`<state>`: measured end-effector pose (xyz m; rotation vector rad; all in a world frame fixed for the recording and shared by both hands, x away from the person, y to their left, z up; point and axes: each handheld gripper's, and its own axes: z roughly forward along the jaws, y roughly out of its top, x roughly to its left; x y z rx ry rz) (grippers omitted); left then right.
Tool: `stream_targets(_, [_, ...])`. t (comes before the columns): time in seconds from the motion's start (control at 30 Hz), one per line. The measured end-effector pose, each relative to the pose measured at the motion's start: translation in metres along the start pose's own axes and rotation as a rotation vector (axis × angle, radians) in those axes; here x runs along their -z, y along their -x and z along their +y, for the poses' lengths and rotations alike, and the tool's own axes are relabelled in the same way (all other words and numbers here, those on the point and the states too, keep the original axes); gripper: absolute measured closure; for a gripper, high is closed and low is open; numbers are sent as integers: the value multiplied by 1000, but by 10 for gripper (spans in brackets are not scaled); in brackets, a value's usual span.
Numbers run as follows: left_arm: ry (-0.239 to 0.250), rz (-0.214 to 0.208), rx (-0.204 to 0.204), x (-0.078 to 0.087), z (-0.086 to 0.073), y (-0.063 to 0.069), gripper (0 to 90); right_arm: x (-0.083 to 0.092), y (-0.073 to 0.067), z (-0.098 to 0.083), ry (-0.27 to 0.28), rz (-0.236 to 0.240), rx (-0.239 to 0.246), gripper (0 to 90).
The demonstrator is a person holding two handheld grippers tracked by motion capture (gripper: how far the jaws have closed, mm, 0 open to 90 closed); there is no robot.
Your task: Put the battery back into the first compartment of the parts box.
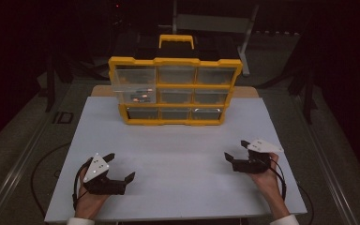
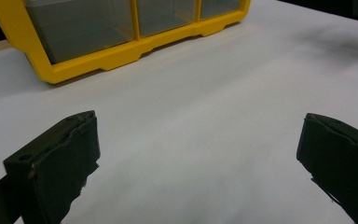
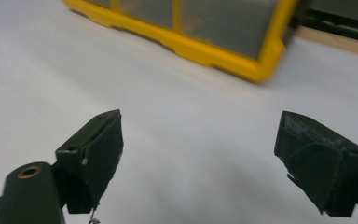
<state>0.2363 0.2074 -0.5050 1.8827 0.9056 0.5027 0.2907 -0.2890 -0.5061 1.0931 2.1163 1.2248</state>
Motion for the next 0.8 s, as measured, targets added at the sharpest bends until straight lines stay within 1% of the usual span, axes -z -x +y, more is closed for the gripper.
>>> stream_targets(0.03, [2, 4, 0, 0, 0, -1, 1, 5, 0, -5, 13, -25, 4, 141])
stream_targets(0.07, [4, 5, -1, 0, 1, -1, 1, 9, 1, -9, 28, -31, -4, 139])
stream_targets(0.13, [11, 12, 3, 1, 1, -1, 1, 18, 3, -12, 82, -37, -33, 139])
stream_targets(0.17, [14, 14, 6, 2, 1, -2, 1, 23, 3, -14, 104, -36, -36, 139])
stream_targets(0.2, [17, 19, 11, 2, 0, -3, 1, 26, 3, -16, 124, -43, -25, 138])
stream_targets(0.27, [22, 32, 18, 4, 0, -5, 1, 31, 3, -21, 146, -43, -25, 138])
stream_targets(0.33, [35, 47, 31, 5, 0, -7, 1, 34, 3, -25, 151, -46, -28, 137])
stream_targets(0.4, [45, 52, 40, 6, 0, -9, 1, 36, 1, -27, 159, -52, -26, 137])
stream_targets(0.43, [50, 59, 45, 7, 0, -9, 1, 36, 1, -27, 162, -47, -27, 137])
stream_targets(0.47, [52, 62, 47, 7, 0, -10, 1, 37, 0, -27, 166, -45, -27, 137])
stream_targets(0.5, [52, 62, 47, 7, 0, -10, 1, 37, 0, -27, 174, -54, -22, 137])
stream_targets(0.53, [53, 69, 46, 7, 0, -10, 1, 38, 0, -26, 176, -49, -23, 137])
stream_targets(0.6, [58, 72, 49, 7, 0, -11, 1, 38, 1, -27, 181, -52, -29, 136])
stream_targets(0.67, [60, 86, 50, 7, 0, -12, 1, 39, 1, -27, 189, -48, -38, 136])
stream_targets(0.8, [68, 98, 56, 7, 0, -14, 1, 40, 2, -27, 200, -50, -34, 135])
